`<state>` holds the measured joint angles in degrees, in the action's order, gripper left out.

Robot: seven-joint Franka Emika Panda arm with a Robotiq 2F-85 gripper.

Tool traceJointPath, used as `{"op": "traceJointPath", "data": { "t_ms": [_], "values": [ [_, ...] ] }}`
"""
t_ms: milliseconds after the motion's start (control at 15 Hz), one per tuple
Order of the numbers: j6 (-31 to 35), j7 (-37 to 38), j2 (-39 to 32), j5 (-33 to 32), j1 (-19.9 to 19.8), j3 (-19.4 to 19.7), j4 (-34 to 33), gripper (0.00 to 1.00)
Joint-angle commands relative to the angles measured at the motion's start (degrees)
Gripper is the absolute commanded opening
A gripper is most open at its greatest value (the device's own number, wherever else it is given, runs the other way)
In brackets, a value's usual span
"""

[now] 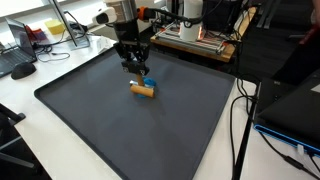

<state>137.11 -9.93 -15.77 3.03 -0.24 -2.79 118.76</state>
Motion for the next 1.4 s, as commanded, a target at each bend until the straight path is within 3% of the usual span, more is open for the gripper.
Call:
{"op": "traceJointPath", "data": {
  "t_ms": [0, 200, 333, 400, 1333],
  "values": [
    [10.01, 1.96, -8.34, 2.86, 0.81, -1.23, -0.94, 0.22],
    [9.47, 2.05, -7.93, 2.87, 0.87, -1.28, -1.56, 0.22],
    [5.36, 1.37, -7.26, 2.85, 0.63, -1.28, -2.2, 0.22],
    [-0.14, 0.04, 0.01, -0.04, -0.02, -0.01, -0.06, 0.47],
    [3.27, 2.26, -0.75, 0.19, 0.4, -0.26, 0.0, 0.47]
  ]
}}
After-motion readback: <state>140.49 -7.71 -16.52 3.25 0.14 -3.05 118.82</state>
